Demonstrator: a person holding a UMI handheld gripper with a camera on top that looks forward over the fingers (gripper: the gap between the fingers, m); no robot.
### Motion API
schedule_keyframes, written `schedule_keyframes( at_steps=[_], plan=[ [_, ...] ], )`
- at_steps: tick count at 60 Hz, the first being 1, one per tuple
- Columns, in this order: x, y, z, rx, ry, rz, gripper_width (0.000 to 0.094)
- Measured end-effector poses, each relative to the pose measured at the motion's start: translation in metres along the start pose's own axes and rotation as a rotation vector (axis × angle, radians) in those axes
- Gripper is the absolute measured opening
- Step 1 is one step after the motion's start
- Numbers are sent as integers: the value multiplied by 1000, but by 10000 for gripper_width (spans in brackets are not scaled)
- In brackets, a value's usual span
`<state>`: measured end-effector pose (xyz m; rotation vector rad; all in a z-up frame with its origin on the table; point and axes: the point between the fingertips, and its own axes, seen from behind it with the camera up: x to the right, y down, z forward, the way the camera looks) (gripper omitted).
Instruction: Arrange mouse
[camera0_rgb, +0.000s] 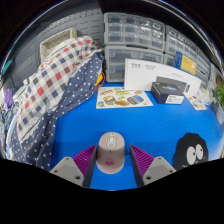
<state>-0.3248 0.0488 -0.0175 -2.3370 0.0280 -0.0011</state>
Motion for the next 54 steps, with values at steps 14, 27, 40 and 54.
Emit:
schedule_keyframes(
  at_steps=[14, 27, 40, 54],
  plan=[
    [4, 1, 0, -10, 4, 2, 426],
    [4, 1, 1, -38, -32, -34, 345],
    [-1, -20, -14, -20, -148, -86, 345],
    [86, -119, -116, 213, -157, -138, 346]
  ],
)
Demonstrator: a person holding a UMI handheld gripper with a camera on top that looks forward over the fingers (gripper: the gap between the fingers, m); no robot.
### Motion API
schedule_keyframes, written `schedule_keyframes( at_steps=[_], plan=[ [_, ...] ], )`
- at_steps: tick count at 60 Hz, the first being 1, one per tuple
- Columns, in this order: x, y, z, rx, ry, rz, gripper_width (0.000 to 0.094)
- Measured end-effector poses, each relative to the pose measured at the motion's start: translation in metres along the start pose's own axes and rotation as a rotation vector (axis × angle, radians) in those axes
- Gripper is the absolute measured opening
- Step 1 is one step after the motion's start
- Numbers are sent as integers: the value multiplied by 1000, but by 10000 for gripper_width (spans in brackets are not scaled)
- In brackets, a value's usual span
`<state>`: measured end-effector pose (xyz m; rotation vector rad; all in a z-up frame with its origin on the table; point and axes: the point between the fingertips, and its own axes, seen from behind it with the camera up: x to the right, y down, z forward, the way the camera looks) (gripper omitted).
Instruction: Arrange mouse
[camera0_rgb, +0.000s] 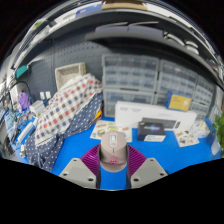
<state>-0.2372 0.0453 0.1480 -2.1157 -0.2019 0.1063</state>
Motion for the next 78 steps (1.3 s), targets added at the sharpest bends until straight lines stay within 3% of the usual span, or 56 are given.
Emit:
schedule_keyframes(
  at_steps=[7, 11, 24, 40, 63, 65, 69, 72, 78],
  plan=[
    [56, -14, -40, 64, 14, 12, 344],
    [89, -2, -50, 52, 22, 28, 345],
    [164, 96, -36, -107, 87, 96, 343],
    [161, 198, -13, -279, 66, 99, 360],
    [162, 200, -11, -262, 79, 90, 474],
    [162, 201, -11, -276, 82, 79, 520],
    [169, 200, -16, -307, 119, 49, 698],
    [171, 195, -23, -315, 128, 39, 896],
    [168, 173, -44, -279, 135, 47, 869]
  ],
)
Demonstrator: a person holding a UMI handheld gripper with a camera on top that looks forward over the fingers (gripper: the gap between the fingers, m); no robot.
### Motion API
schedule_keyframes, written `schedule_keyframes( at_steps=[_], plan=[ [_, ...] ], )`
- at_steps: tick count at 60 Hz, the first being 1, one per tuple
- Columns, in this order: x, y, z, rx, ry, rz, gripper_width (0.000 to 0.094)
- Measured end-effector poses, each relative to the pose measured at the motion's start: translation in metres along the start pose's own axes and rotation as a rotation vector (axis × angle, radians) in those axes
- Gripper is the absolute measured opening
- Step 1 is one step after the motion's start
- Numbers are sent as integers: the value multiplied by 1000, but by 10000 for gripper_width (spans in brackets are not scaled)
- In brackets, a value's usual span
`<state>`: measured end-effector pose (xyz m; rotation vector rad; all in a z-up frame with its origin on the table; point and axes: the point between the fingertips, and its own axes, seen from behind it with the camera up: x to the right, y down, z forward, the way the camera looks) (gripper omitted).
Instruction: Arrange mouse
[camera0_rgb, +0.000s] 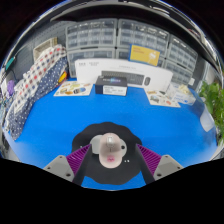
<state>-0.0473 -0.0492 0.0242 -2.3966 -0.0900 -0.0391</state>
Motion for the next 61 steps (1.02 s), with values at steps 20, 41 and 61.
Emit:
schedule_keyframes(
  at_steps=[20, 41, 61],
  plan=[
    [10, -39, -136, 146, 66, 24, 873],
    [1, -33, -212, 252, 83, 67, 866],
    [-12, -12, -231, 267, 60, 90, 867]
  ],
)
